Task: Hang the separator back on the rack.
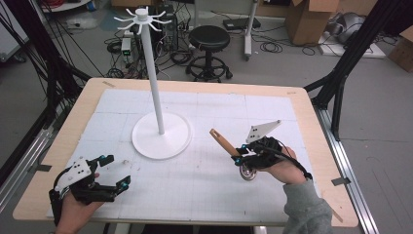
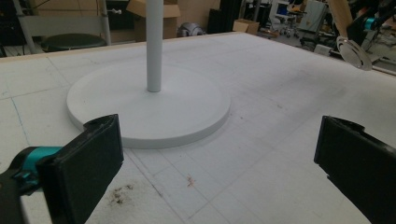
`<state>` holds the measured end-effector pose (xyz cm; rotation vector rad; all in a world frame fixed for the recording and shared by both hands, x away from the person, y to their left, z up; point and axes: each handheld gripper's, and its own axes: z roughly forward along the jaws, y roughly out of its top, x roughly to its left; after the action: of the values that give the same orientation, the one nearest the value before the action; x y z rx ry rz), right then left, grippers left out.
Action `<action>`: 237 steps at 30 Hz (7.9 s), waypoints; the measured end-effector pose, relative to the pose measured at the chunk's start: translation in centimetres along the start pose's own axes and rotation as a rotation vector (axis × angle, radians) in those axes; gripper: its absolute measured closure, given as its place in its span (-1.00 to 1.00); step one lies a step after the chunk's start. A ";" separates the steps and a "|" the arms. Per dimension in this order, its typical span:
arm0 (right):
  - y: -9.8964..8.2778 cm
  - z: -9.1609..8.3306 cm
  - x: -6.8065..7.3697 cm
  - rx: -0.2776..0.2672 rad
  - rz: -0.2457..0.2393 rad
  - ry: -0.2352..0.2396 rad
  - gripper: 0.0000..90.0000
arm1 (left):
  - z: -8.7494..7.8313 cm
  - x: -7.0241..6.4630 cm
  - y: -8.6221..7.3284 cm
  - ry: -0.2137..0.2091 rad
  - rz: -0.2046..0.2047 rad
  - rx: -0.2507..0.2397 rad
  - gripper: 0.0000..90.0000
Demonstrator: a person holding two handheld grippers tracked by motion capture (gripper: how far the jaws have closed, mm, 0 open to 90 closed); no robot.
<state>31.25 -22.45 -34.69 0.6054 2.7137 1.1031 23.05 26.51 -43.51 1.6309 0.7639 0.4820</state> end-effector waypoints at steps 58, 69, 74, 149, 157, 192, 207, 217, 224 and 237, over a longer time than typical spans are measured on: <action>2.8 -2.5 0.4 -0.450 0.008 0.007 0.54 | -0.2 -0.1 0.0 -0.001 -0.002 -0.003 -0.96; 4.8 -2.6 0.1 -0.476 0.010 0.008 0.54 | -0.4 -0.1 0.0 0.002 -0.003 -0.013 -0.96; 5.6 -2.5 -0.1 -0.501 0.019 0.018 0.54 | -0.5 -0.1 0.1 0.001 -0.003 -0.014 -0.96; 17.5 -2.2 0.4 -0.594 0.026 -0.017 0.54 | -1.7 -0.1 -0.1 0.017 -0.013 -0.030 -0.96; 18.6 -1.9 0.4 -0.592 0.031 -0.033 0.54 | -1.9 0.0 -0.1 0.021 -0.015 -0.033 -0.96; 20.8 -1.0 0.8 -0.606 0.039 -0.061 0.54 | -2.4 0.0 -0.2 0.029 -0.015 -0.034 -0.96; 21.3 -0.4 0.6 -0.607 0.046 -0.071 0.54 | -2.5 0.0 -0.3 0.029 -0.020 -0.037 -0.96; 21.7 -0.2 0.5 -0.606 0.058 -0.089 0.54 | -2.7 0.1 -0.3 0.037 -0.023 -0.041 -0.96; 21.8 0.2 0.5 -0.601 0.063 -0.091 0.54 | -2.8 0.0 -0.4 0.038 -0.023 -0.040 -0.96; 22.0 0.8 0.5 -0.592 0.064 -0.100 0.54 | -3.0 0.0 -0.4 0.041 -0.021 -0.039 -0.96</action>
<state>37.90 -7.46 -19.95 0.6196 2.1284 1.7311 20.95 28.64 -43.29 1.5797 0.7966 0.5140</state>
